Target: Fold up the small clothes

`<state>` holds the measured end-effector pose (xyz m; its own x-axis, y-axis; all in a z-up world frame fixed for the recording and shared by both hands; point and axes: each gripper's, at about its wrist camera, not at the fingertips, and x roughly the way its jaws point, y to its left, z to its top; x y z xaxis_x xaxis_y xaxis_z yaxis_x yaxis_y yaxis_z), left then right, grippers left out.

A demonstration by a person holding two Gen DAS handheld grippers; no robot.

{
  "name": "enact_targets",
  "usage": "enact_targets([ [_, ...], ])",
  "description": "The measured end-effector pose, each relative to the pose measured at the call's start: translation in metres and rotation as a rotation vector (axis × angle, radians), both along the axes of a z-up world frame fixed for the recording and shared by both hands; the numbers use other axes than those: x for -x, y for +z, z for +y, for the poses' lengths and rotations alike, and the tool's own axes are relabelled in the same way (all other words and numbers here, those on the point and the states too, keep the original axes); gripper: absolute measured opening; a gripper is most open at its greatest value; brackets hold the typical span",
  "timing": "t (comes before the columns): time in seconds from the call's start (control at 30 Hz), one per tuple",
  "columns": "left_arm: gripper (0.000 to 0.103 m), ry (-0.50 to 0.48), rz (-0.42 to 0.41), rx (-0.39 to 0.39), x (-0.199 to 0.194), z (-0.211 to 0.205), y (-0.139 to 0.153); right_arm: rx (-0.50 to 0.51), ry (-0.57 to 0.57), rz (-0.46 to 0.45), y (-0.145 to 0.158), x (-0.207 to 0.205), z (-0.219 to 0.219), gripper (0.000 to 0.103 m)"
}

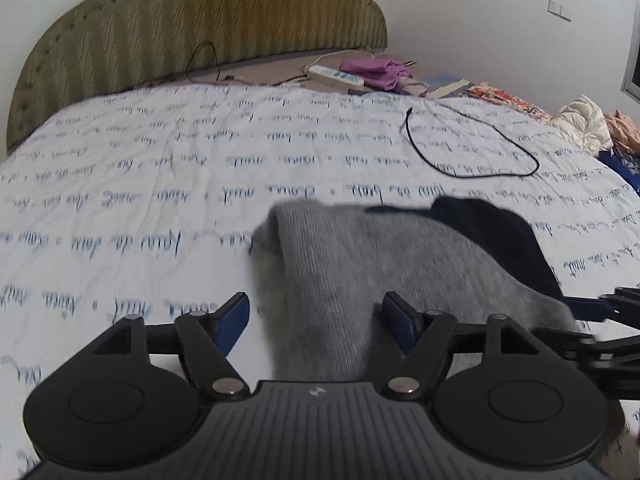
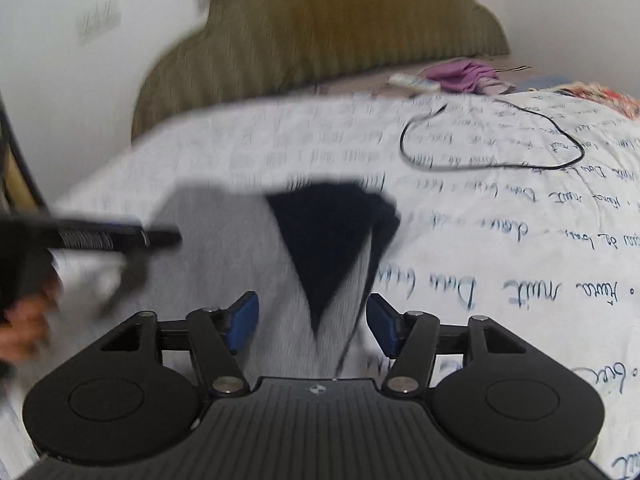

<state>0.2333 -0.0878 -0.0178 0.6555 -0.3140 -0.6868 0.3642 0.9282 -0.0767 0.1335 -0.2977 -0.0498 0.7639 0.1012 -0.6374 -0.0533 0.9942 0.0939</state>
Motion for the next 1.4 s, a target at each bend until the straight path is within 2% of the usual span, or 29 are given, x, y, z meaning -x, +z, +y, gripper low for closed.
enact_targets([
  [0.07, 0.073, 0.008, 0.000, -0.015, 0.009, 0.001, 0.000, -0.016, -0.063, 0.011, -0.003, -0.002, -0.004, 0.073],
  [0.13, 0.074, 0.016, -0.014, -0.021, 0.019, 0.003, 0.003, -0.070, -0.103, -0.014, 0.002, 0.008, -0.008, 0.072],
  [0.2, 0.074, 0.024, -0.019, -0.016, 0.029, 0.008, 0.006, -0.077, -0.123, -0.046, 0.008, 0.021, -0.005, 0.075],
  [0.3, 0.076, 0.041, 0.002, 0.008, 0.044, 0.016, 0.006, -0.082, -0.125, -0.066, 0.012, 0.041, 0.005, 0.085],
  [0.5, 0.077, 0.094, 0.016, -0.012, 0.075, 0.025, -0.002, -0.085, -0.097, -0.061, 0.010, 0.073, 0.024, 0.088],
  [0.63, 0.079, 0.131, 0.028, -0.001, 0.094, 0.035, -0.009, -0.110, -0.100, -0.052, 0.003, 0.088, 0.032, 0.095],
  [0.67, 0.082, 0.140, 0.030, 0.004, 0.099, 0.037, -0.010, -0.115, -0.100, -0.047, 0.002, 0.091, 0.034, 0.095],
  [0.83, 0.082, 0.170, 0.023, 0.024, 0.114, 0.046, -0.012, -0.124, -0.098, -0.034, -0.008, 0.105, 0.042, 0.097],
  [1.13, 0.082, 0.189, -0.021, 0.015, 0.139, 0.051, -0.012, -0.149, -0.121, -0.042, -0.018, 0.124, 0.046, 0.100],
  [1.4, 0.082, 0.206, -0.045, 0.006, 0.156, 0.052, -0.016, -0.111, -0.123, -0.049, -0.021, 0.134, 0.051, 0.101],
])
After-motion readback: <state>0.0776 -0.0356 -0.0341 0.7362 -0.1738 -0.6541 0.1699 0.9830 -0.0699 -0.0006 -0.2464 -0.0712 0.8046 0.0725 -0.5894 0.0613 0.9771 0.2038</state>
